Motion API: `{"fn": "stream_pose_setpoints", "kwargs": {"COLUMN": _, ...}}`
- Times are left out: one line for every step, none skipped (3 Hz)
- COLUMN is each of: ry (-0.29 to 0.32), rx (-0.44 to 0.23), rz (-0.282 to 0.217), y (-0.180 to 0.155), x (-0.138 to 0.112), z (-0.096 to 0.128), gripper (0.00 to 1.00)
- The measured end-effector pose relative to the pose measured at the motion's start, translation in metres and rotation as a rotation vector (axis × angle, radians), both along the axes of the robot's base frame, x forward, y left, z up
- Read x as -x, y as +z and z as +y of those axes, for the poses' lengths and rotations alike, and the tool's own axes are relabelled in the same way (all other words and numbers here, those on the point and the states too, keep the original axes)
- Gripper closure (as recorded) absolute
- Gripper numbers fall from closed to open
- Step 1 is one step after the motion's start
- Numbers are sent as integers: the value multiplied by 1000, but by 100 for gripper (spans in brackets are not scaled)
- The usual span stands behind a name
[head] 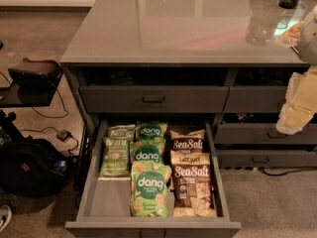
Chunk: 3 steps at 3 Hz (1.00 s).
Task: Pick green jalapeno chip bag from middle drawer and place on counter
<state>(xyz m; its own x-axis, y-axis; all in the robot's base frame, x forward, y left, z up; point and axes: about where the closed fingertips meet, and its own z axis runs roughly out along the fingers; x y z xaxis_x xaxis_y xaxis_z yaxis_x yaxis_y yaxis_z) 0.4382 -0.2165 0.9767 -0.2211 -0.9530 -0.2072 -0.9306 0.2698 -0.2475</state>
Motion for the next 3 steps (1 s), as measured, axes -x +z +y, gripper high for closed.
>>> {"fn": "stream_pose_setpoints", "kwargs": {"ry": 0, "rx": 0, "rz": 0, "y": 0, "x": 0, "z": 0, "gripper": 0}}
{"fn": "stream_pose_setpoints", "kwargs": {"ry": 60, "rx": -24, "rz": -15, "y": -9, "x": -3, "z": 17, "gripper": 0}}
{"fn": "stream_pose_setpoints", "kwargs": {"ry": 203, "rx": -122, "rz": -15, "y": -50, "x": -19, "z": 58, "gripper": 0}}
